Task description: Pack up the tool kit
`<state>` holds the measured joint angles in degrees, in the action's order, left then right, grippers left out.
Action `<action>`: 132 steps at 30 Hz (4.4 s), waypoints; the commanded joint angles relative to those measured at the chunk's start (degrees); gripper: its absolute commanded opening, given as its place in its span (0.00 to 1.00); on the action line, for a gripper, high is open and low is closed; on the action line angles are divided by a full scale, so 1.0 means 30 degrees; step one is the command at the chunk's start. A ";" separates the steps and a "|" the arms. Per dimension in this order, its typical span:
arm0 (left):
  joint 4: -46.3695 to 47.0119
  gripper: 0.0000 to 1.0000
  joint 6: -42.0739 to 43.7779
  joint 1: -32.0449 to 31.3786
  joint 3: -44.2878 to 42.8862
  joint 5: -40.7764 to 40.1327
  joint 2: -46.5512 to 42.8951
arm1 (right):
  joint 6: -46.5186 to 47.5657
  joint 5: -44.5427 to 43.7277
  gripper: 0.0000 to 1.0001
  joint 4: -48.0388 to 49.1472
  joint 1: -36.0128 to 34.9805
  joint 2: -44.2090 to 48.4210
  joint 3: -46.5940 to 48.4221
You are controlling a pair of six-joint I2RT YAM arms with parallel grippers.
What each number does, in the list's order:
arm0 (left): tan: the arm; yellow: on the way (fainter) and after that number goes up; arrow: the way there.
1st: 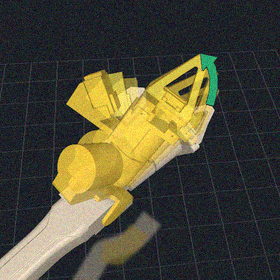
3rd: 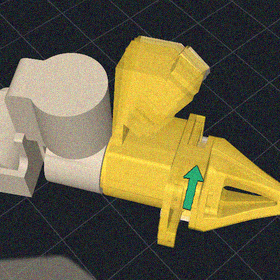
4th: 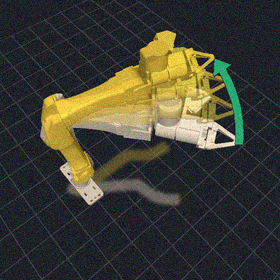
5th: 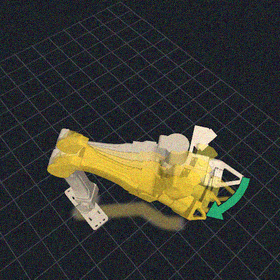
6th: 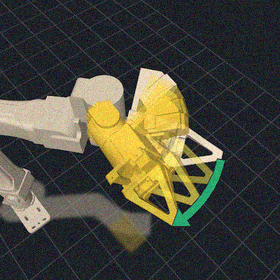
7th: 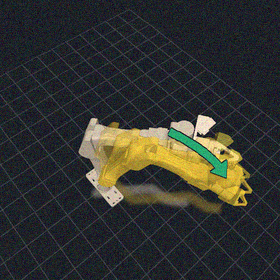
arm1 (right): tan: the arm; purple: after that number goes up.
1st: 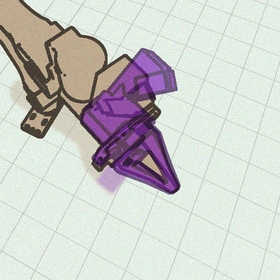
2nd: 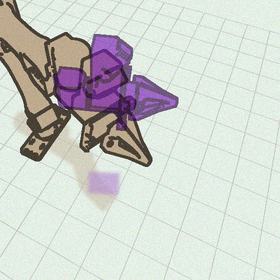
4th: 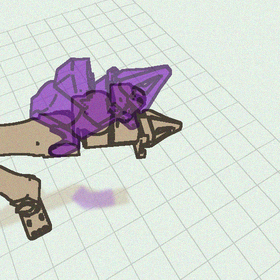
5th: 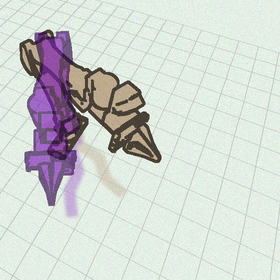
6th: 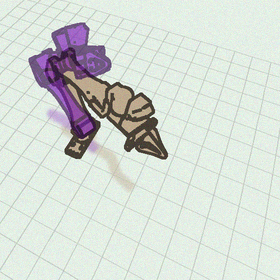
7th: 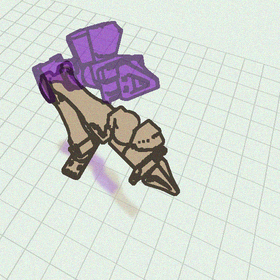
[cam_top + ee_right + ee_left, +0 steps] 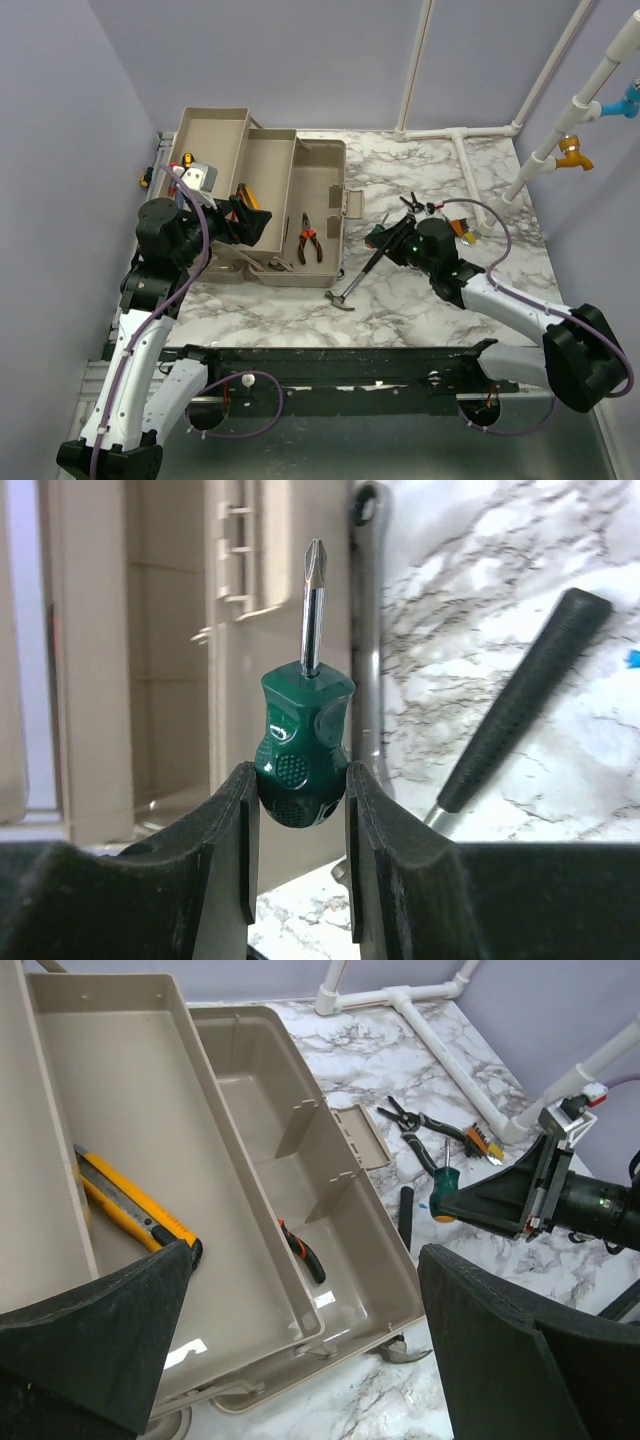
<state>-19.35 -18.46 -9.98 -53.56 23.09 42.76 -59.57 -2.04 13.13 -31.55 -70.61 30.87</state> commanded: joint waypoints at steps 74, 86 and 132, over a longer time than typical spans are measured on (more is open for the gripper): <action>-0.0022 0.99 -0.0396 -0.1617 0.0298 0.1149 0.0157 | 1.2325 -0.7603 0.78 -1.4634 0.2769 -1.1612 1.3703; -0.0053 0.98 -0.0296 -0.1758 0.0377 0.0745 -0.0093 | 1.2971 -0.2621 0.52 -1.2309 0.4569 -1.4110 1.3790; -0.0141 0.98 -0.0205 -0.1768 0.0336 0.0305 -0.0163 | 0.9717 0.8334 0.01 -0.9517 0.2433 -0.4561 1.4426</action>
<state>-19.44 -19.53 -15.14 -52.29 24.88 42.81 -27.62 18.63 -20.32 -20.21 -83.83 71.11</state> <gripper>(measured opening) 0.983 0.083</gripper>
